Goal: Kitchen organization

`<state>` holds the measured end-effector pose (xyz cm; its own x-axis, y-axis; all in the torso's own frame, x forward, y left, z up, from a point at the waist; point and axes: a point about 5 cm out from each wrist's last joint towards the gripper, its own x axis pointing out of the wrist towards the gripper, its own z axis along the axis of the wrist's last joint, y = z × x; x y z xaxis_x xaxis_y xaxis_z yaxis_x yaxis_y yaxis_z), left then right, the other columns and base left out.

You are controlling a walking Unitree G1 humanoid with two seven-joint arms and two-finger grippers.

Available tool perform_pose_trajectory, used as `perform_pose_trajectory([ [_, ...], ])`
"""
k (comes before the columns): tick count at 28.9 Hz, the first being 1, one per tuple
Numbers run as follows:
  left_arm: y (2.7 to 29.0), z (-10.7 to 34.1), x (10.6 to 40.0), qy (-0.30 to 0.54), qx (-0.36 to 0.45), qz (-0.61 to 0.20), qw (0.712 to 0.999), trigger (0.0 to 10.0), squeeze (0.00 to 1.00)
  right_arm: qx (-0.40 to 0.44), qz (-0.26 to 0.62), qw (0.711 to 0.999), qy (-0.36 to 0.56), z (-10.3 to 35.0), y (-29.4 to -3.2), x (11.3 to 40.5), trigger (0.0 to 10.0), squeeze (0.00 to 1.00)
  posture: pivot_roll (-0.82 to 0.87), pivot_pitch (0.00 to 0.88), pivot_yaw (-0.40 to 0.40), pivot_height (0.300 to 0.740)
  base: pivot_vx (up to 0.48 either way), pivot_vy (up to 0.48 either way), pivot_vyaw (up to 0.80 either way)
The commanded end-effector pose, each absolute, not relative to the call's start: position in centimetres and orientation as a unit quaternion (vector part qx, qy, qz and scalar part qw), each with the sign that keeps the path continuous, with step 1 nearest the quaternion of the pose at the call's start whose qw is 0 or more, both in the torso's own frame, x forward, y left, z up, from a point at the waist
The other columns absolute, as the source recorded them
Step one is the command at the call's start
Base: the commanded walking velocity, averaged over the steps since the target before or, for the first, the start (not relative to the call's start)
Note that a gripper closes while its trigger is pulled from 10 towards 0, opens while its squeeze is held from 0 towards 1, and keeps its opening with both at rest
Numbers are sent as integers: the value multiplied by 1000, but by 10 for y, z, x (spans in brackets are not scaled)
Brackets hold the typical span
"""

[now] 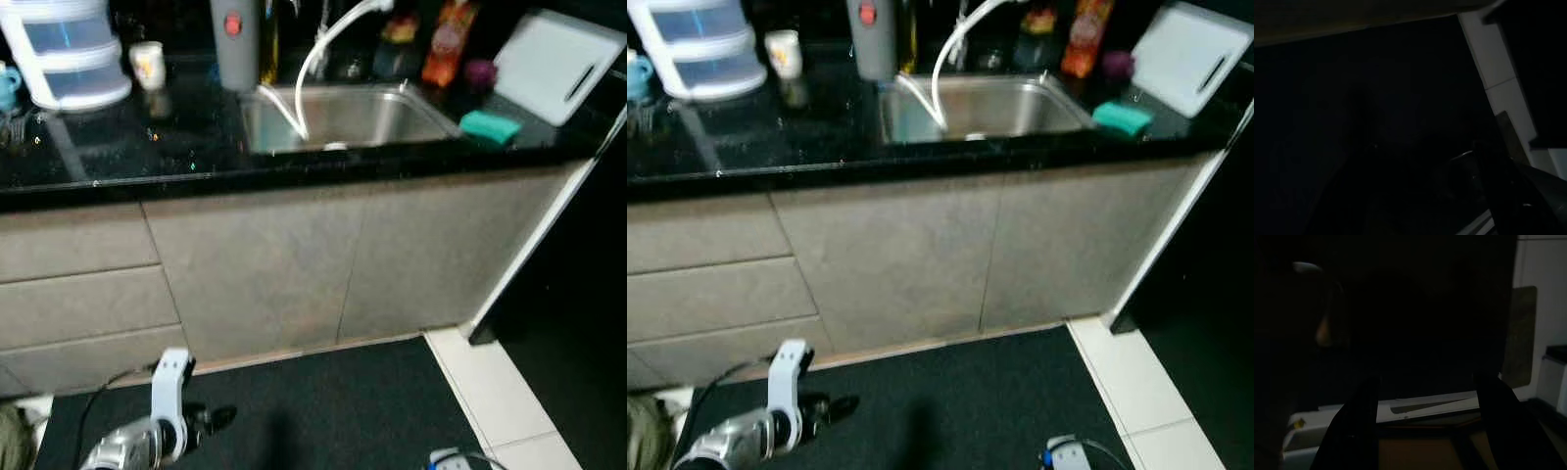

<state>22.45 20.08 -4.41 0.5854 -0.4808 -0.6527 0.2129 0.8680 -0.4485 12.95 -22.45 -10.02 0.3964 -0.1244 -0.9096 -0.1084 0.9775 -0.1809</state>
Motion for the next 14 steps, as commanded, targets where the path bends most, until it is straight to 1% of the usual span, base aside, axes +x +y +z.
perform_pose_trajectory([
  [1,198,-51,218,423,-163,-186,872,10000,0,-119,-4,831,544,-98,-227,135,10000,0,-11,0,5,740,-442,0,0],
  [3,197,-54,215,433,-158,-176,870,10000,0,-113,-2,832,542,-98,-227,135,10000,0,-12,0,5,740,-375,0,0],
  [5,197,-57,212,438,-154,-172,869,10000,0,-118,3,831,544,-98,-226,135,10000,0,-13,0,4,740,-349,0,794],
  [7,199,-61,209,446,-139,-144,872,10000,0,-123,7,829,546,-98,-226,135,10000,0,-13,0,4,740,0,0,788],
  [11,202,-65,205,453,-118,-119,875,10000,0,-118,2,831,543,-98,-226,135,10000,0,-13,0,4,740,0,0,783],
  [14,202,-66,204,454,-104,-110,878,10000,0,-119,-6,832,542,-98,-227,135,10000,0,-17,0,5,740,0,0,0],
])
